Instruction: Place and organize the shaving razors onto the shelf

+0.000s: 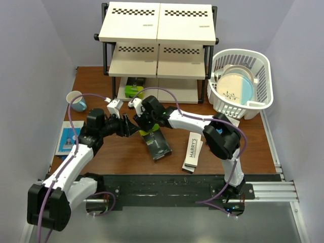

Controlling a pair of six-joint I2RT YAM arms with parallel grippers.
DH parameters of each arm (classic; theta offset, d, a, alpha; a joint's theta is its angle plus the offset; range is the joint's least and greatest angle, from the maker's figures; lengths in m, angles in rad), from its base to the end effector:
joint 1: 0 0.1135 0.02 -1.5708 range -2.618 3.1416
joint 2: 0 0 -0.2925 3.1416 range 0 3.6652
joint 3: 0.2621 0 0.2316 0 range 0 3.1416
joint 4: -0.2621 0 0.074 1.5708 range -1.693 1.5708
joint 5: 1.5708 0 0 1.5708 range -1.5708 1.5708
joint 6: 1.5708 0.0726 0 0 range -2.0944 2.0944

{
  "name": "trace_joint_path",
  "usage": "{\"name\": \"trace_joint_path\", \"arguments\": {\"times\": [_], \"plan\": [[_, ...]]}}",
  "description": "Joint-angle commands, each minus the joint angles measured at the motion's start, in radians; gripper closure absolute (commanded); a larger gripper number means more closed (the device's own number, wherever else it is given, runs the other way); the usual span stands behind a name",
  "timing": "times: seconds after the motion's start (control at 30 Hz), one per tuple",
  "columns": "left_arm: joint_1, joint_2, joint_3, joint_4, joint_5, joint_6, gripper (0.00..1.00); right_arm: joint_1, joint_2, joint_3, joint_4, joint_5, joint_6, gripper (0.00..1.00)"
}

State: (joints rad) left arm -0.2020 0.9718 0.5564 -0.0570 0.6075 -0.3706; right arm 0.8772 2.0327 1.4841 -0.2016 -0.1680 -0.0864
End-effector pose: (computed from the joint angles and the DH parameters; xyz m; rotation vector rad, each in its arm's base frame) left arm 0.1905 -0.0813 0.2589 0.2196 2.0793 -0.9724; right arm 0.2969 0.3761 0.2106 -1.1809 2.0701 0.5841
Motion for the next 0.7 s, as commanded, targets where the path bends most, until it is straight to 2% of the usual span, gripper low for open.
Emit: {"name": "trace_joint_path", "arguments": {"times": [0.0, 0.07, 0.13, 0.2, 0.23, 0.27, 0.37, 0.4, 0.53, 0.63, 0.67], "plan": [[0.045, -0.007, 0.0, -0.066, -0.099, 0.051, 0.43, 0.019, -0.087, 0.019, -0.082, 0.152, 0.04, 0.52], [0.049, 0.007, 0.023, -0.026, -0.13, 0.074, 0.43, 0.011, -0.172, -0.074, -0.093, 0.221, 0.037, 0.5], [0.049, 0.056, 0.045, 0.04, -0.173, 0.076, 0.43, 0.011, -0.299, -0.17, -0.116, 0.21, 0.005, 0.41], [0.049, 0.14, 0.065, 0.104, -0.227, 0.064, 0.43, 0.017, -0.373, -0.24, -0.178, 0.089, -0.036, 0.31], [0.049, 0.171, 0.082, 0.123, -0.239, 0.049, 0.42, 0.017, -0.387, -0.255, -0.203, 0.05, -0.045, 0.3], [0.049, 0.206, 0.088, 0.15, -0.22, 0.041, 0.42, 0.02, -0.396, -0.274, -0.219, -0.002, -0.052, 0.3], [0.049, 0.356, 0.131, 0.224, -0.131, 0.01, 0.43, 0.042, -0.434, -0.353, -0.205, -0.005, -0.046, 0.21], [0.049, 0.43, 0.143, 0.238, -0.112, 0.001, 0.43, 0.048, -0.445, -0.376, -0.196, -0.016, -0.049, 0.21], [0.049, 0.548, 0.146, 0.354, -0.043, -0.057, 0.45, 0.077, -0.476, -0.395, -0.238, -0.085, -0.104, 0.2], [0.049, 0.625, 0.175, 0.352, 0.0, -0.067, 0.47, 0.098, -0.457, -0.403, -0.303, -0.122, -0.144, 0.25], [0.049, 0.637, 0.178, 0.345, 0.018, -0.061, 0.48, 0.1, -0.456, -0.409, -0.311, -0.128, -0.147, 0.31]]}}
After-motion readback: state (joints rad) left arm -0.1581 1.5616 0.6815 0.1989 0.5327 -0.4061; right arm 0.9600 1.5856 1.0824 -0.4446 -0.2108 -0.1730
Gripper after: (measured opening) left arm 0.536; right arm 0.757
